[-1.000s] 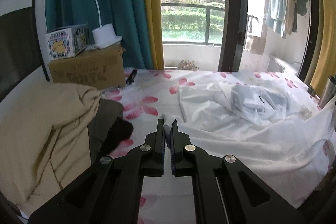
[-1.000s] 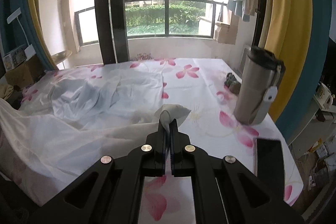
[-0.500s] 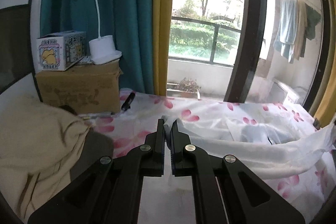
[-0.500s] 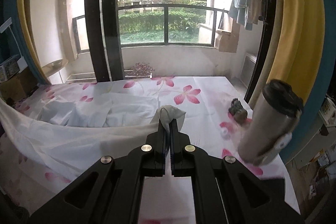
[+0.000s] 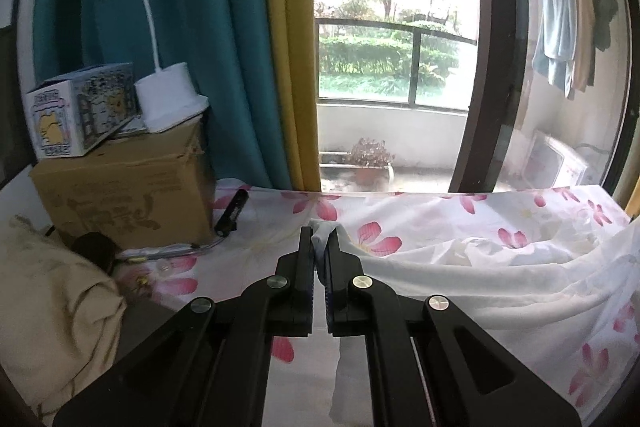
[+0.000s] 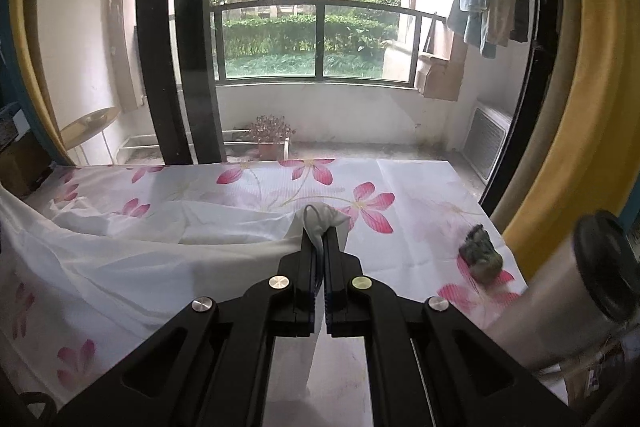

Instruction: Fold large clothes

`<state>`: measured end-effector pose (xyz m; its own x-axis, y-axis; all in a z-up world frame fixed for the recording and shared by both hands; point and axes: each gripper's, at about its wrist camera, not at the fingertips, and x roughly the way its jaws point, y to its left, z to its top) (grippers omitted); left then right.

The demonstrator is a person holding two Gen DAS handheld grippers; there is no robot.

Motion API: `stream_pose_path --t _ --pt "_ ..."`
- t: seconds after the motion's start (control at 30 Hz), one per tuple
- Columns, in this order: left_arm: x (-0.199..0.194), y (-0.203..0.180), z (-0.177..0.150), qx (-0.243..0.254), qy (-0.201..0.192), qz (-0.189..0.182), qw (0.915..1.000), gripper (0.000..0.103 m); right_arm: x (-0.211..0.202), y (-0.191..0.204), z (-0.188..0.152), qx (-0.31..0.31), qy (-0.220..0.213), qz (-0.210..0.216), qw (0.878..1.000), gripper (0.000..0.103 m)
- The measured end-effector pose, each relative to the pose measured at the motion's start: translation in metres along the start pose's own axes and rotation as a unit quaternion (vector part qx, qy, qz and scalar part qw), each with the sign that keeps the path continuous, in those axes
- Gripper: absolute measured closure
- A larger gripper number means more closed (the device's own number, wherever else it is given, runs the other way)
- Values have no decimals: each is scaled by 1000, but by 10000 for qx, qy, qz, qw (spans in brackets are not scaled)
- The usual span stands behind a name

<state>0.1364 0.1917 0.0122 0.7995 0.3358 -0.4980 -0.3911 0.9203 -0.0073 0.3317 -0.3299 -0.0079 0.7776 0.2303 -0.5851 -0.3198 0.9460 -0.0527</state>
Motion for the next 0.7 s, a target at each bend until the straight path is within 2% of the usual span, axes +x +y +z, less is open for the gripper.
stream_pose_path --t 0.57,0.7 --pt "90 -7 7 181 369 259 9988 98 79 -8 14 309 218 50 9993 100" --pt "114 -9 8 95 635 219 9977 98 96 -8 20 289 306 75 9991 100"
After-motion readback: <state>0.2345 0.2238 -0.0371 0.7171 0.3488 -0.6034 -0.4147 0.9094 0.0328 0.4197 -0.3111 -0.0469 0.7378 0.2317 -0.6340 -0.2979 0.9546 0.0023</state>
